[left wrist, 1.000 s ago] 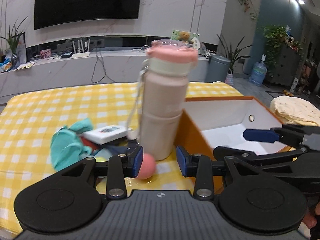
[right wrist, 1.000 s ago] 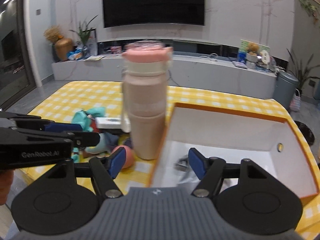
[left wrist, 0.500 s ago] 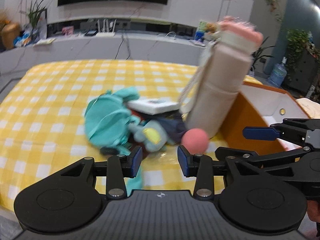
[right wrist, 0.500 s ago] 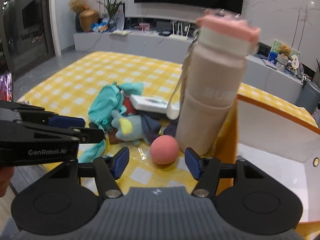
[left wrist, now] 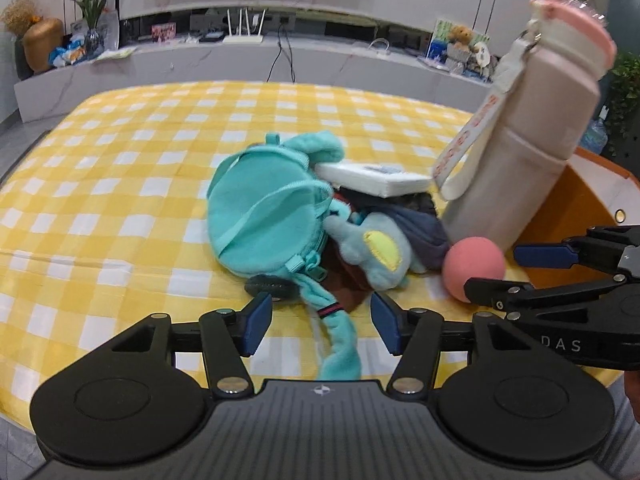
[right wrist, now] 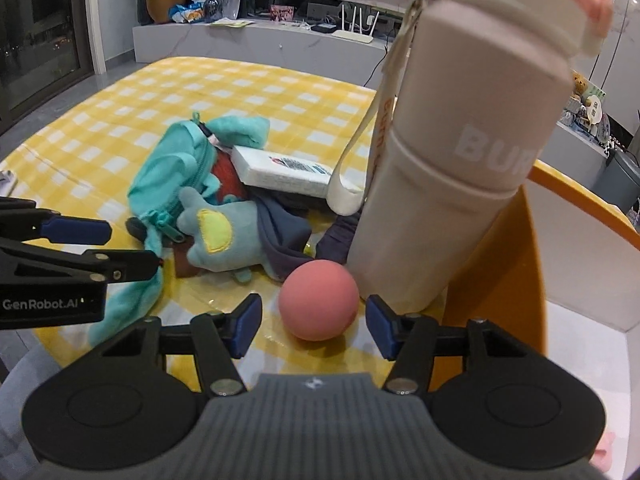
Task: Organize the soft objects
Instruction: 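Grasp the teal backpack strap with the left gripper while the right gripper grasps the pink ball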
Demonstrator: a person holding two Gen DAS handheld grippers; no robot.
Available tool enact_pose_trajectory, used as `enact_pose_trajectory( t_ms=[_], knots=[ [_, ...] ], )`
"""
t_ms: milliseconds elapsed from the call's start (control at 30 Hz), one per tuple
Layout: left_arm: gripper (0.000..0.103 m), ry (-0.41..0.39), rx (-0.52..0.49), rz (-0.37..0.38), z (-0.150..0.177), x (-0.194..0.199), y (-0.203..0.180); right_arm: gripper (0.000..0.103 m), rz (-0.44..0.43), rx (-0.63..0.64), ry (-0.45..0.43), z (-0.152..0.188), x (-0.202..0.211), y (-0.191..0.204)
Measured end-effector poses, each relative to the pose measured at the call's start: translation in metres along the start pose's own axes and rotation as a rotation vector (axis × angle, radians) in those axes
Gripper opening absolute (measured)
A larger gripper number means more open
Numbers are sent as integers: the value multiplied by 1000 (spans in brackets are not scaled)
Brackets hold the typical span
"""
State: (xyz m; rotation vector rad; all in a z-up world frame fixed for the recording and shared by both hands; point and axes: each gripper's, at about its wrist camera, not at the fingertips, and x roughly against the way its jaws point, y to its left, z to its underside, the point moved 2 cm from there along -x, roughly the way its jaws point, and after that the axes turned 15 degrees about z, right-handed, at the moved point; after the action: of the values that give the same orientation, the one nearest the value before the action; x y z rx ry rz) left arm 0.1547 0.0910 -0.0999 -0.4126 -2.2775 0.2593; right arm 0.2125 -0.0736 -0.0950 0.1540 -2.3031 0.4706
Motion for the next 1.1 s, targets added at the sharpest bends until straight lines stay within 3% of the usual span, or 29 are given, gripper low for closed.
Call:
enact_pose_trajectory(
  t_ms=[133, 267, 333, 400, 767, 1000, 1100],
  knots=[
    [65, 38, 20, 2, 2, -15, 2, 57, 1, 5, 14, -3, -14, 3],
    [49, 67, 50, -28, 5, -25, 5, 55, 1, 4, 31, -2, -24, 4],
    [39, 73, 40, -28, 5, -24, 3, 51, 1, 6, 36, -1, -27, 5],
    [17, 81, 36, -23, 5, -24, 3, 49, 2, 6, 25, 0, -28, 5],
    [16, 67, -45, 1, 4, 5, -28, 47, -39, 13, 14, 6, -4, 4],
    [16, 147, -55, 68, 26, 14, -44, 47, -70, 30, 10, 16, 13, 8],
    [17, 160, -44, 57, 32, 13, -46, 47, -79, 27, 20, 19, 15, 10]
  ],
)
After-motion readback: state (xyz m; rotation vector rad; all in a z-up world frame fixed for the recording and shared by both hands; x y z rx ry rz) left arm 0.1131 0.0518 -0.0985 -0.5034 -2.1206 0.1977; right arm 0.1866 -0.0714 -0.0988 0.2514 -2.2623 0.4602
